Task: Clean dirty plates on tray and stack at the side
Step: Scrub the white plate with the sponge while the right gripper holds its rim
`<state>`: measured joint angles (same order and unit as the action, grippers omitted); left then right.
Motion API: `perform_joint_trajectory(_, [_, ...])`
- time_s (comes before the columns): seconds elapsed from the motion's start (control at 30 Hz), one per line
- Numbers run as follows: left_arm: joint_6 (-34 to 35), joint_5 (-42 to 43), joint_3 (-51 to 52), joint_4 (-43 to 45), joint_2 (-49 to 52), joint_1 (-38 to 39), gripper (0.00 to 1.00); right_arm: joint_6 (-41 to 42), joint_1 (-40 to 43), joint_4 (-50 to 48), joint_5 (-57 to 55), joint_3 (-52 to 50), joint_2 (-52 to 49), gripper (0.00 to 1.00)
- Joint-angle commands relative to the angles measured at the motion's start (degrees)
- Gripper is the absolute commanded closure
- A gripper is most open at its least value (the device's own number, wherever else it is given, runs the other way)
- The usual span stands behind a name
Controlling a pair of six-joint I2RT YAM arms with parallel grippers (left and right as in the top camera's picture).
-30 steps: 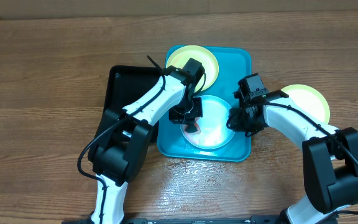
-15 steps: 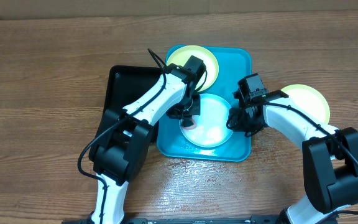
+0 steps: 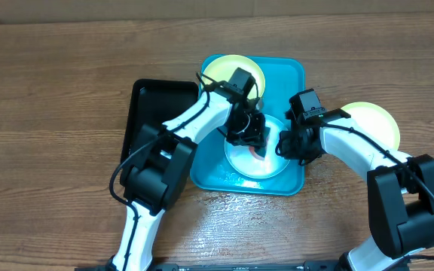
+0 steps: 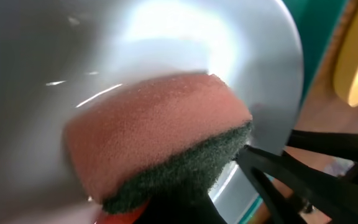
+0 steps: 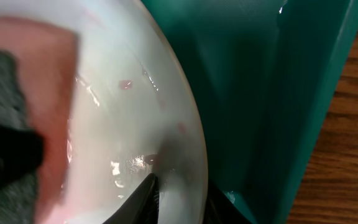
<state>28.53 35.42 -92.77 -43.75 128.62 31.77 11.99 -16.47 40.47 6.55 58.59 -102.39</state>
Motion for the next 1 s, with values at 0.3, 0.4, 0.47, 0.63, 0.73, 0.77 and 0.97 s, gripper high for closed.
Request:
perform_joint_trajectory(0.3, [1.55,0.48,-0.50,5.66,2.21,2.19,0.96,0.20,-0.02,-0.04,-0.24,-0.48,-0.50,0.77])
perform_joint_trajectory(0.4, [3.41,-4.59,-0.52,1.92,2.21,1.68,0.96,0.20,-0.02,0.15,-0.24,-0.48,-0.50,0.77])
perform_joint_trajectory(0.47, [3.93,-7.50,-0.66,-1.57,2.19,0.76,0.96,0.20,-0.02,0.22,-0.24,-0.48,-0.50,0.77])
perform_joint_trajectory(0.63, [4.92,-16.24,-3.30,-12.66,2.19,-2.05,0.96,0.20,-0.02,0.26,-0.24,-0.48,-0.50,0.77])
perform_joint_trajectory(0.73, [4.85,-24.94,-6.47,-19.26,2.19,-2.89,0.96,0.20,-0.02,0.26,-0.24,-0.48,-0.50,0.77])
perform_joint_trajectory(0.77, [4.68,-29.66,-7.98,-22.03,2.19,-2.89,0.96,0.20,-0.02,0.26,-0.24,-0.48,-0.50,0.78])
perform_joint_trajectory(0.97, [1.79,-39.45,-10.25,-26.49,2.21,-2.78,0.96,0.20,-0.02,0.26,-0.26,-0.48,-0.50,0.78])
